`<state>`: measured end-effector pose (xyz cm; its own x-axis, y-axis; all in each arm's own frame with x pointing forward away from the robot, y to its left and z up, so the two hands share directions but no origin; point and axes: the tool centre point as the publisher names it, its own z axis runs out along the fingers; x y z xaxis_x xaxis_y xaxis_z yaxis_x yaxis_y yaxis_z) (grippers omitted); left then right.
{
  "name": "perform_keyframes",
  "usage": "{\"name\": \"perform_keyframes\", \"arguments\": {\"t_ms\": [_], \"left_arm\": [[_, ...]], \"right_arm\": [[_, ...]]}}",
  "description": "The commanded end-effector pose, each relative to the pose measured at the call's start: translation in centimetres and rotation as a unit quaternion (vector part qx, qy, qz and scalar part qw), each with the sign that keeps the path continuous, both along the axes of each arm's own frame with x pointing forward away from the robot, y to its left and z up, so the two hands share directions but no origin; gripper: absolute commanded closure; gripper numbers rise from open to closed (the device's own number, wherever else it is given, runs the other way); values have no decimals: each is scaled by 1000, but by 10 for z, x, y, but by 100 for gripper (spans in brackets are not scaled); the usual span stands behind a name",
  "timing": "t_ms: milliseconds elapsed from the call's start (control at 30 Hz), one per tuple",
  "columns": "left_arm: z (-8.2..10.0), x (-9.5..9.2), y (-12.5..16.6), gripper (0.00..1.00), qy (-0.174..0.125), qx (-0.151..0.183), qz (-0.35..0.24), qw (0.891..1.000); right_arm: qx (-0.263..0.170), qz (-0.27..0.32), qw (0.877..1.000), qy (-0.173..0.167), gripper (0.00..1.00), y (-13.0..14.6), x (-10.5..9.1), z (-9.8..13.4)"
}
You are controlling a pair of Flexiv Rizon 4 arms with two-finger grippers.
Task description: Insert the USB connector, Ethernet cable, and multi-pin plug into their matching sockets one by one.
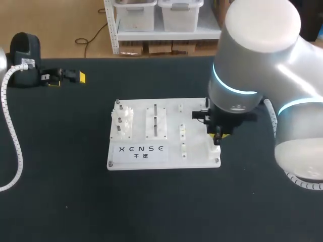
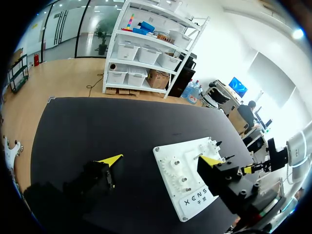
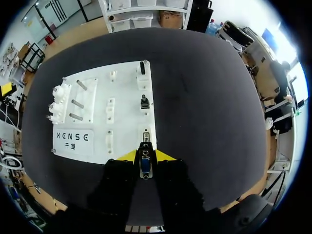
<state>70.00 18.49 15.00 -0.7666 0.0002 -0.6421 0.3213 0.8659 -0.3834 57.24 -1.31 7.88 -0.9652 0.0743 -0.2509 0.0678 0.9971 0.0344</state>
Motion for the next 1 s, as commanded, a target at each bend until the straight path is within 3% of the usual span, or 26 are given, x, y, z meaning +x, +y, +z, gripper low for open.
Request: {"name": "perform_keyframes", "arguments": {"t_ms": [33, 1000], "left_arm": [[0, 0, 0, 0, 0, 0, 0, 1000], [0, 0, 0, 0, 0, 0, 0, 1000]], "right_arm": [[0, -2, 1000, 0, 100, -4, 1, -4], [-8, -7, 1000, 3, 100, 3, 17, -13]]}}
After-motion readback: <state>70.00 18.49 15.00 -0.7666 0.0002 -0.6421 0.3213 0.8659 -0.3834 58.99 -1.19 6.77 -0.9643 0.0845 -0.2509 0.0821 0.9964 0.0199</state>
